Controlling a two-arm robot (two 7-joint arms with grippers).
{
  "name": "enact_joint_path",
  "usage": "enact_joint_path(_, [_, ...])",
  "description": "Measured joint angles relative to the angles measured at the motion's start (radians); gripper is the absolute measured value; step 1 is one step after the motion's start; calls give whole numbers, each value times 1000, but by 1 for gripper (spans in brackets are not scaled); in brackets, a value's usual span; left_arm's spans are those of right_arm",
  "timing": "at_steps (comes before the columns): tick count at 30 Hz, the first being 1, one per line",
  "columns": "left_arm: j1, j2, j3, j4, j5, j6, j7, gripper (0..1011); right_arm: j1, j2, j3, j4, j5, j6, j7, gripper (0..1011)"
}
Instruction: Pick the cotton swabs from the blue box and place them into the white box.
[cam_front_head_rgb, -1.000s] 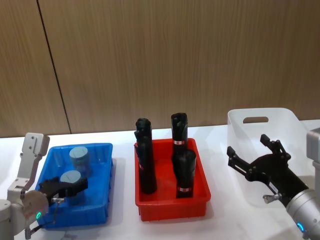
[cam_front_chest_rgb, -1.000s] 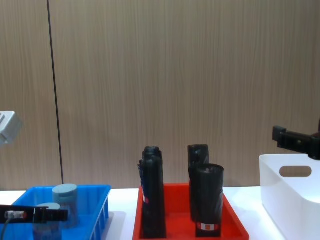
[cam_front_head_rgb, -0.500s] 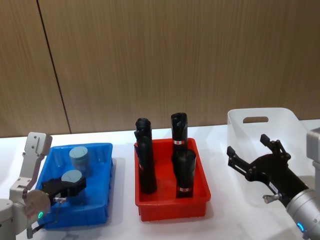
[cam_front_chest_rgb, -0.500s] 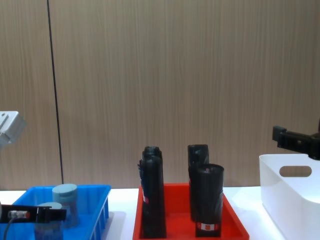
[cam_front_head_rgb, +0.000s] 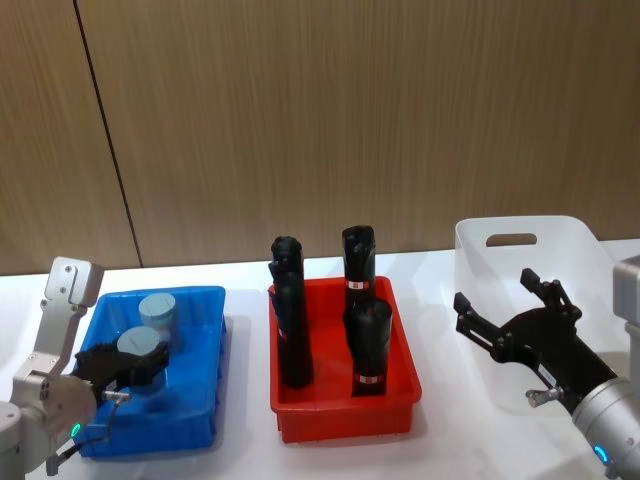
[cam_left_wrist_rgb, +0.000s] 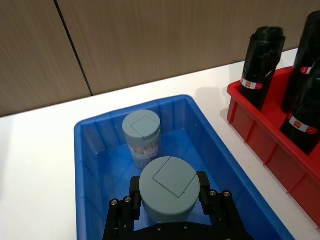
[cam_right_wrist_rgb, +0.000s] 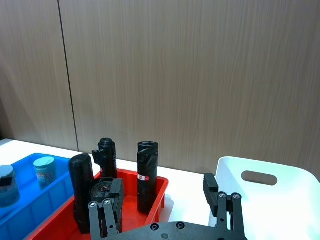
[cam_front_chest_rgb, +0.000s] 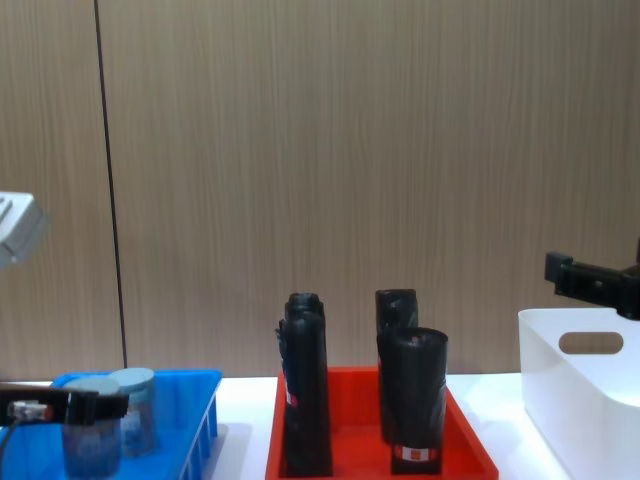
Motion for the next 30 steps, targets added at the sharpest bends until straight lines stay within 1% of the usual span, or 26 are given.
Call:
enact_joint_path(6, [42,27,-7,-92,21,-29,2,672,0,0,0,0,0,0,0,1002])
enact_joint_path(9, [67,48,-11,-144,34,-53,-13,671,0,0,0,0,0,0,0,1002])
enact_joint_path(13, [84,63,-15,-184,45,-76,-32,671,0,0,0,0,0,0,0,1002])
enact_joint_path(16, [103,82,-21,-227,55,-105,-63,672,0,0,0,0,0,0,0,1002])
enact_joint_path(17, [103,82,-21,-227,55,-105,-63,671,0,0,0,0,0,0,0,1002])
enact_joint_path(22, [122,108,-28,-277,64,-151,-127,671,0,0,0,0,0,0,0,1002])
enact_joint_path(25, [127,116,-30,-291,65,-166,-153,671,0,0,0,0,0,0,0,1002])
enact_joint_path(26, [130,120,-32,-299,65,-178,-173,671,0,0,0,0,0,0,0,1002])
enact_joint_path(28, [132,124,-33,-306,65,-189,-192,671,0,0,0,0,0,0,0,1002])
enact_joint_path(30, [133,129,-34,-313,63,-205,-223,671,0,0,0,0,0,0,0,1002])
